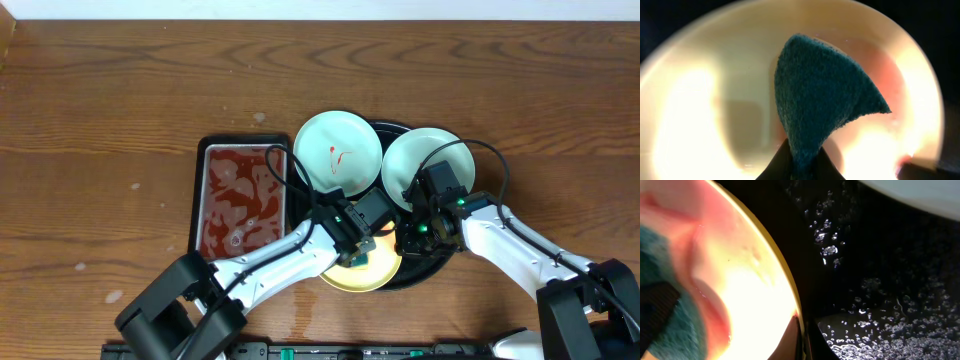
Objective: Clean dirty plates on tray and stack at the side
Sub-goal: 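Scrub the yellow plate surface with the sponge in the left gripper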
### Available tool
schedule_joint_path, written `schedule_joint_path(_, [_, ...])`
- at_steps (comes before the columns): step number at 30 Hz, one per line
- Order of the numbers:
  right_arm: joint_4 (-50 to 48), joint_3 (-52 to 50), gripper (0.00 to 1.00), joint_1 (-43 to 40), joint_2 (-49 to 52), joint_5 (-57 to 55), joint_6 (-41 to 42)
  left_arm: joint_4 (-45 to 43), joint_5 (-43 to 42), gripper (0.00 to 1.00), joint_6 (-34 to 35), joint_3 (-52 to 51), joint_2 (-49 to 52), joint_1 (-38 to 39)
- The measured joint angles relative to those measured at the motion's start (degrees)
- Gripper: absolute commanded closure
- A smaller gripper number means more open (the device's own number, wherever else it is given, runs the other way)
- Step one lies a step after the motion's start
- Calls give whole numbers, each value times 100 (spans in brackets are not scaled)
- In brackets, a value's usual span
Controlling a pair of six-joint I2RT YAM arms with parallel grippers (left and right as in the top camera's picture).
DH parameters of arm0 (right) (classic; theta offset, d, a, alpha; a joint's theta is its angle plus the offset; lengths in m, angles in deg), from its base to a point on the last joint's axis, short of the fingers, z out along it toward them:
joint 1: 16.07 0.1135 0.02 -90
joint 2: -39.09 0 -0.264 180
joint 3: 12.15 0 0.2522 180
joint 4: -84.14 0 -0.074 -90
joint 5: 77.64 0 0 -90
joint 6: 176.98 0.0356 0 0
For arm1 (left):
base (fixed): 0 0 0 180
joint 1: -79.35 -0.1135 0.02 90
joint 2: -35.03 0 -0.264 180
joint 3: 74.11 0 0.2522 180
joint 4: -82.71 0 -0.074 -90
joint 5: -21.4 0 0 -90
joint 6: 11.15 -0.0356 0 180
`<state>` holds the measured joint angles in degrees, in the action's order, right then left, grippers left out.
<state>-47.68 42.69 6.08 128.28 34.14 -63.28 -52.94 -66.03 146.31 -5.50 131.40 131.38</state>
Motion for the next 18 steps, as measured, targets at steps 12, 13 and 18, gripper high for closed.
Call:
schedule_joint_path(12, [42,0,99,0,0,-90,0,15,-72,93,-129,-105,-772,-238])
schedule_joint_path(13, [42,0,99,0,0,-94,2,-46,-72,92,-131,-105,-800,-238])
schedule_joint_path(18, [44,0,99,0,0,-101,0,-297,-107,92,-129,-105,-667,-223])
